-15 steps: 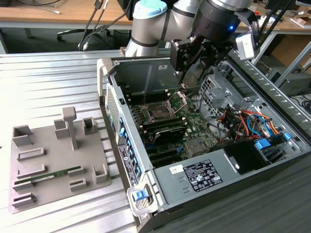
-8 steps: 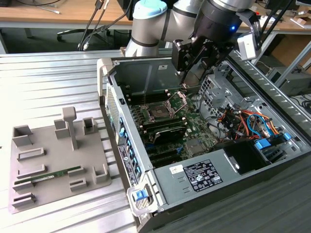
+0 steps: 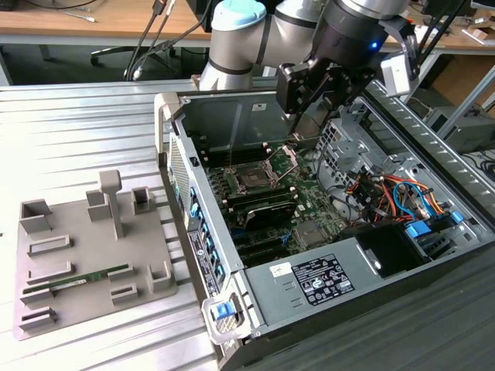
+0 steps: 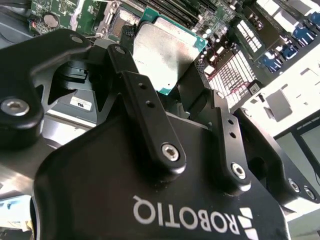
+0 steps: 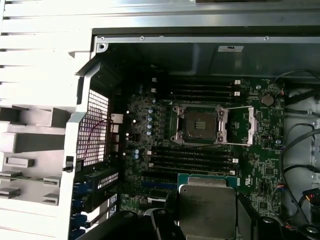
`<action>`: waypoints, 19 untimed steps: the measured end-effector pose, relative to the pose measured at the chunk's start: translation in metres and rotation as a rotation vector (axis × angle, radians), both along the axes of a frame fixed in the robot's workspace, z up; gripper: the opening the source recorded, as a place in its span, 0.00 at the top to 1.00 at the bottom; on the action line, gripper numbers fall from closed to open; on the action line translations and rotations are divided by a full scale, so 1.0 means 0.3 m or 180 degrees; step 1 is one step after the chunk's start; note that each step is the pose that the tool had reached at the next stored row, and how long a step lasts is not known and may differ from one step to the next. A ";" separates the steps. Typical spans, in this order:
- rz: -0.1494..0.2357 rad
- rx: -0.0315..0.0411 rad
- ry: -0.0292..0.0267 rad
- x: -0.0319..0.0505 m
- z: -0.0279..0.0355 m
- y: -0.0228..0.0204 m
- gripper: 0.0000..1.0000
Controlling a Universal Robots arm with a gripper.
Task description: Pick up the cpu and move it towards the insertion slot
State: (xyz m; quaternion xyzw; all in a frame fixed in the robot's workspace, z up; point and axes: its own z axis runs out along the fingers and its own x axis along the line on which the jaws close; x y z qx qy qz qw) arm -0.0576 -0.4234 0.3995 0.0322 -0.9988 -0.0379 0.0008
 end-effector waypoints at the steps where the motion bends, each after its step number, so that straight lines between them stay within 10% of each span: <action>1: 0.0000 0.0000 0.0000 0.002 0.000 0.000 0.45; 19: 0.0000 0.0000 0.0000 0.075 -0.008 0.000 0.45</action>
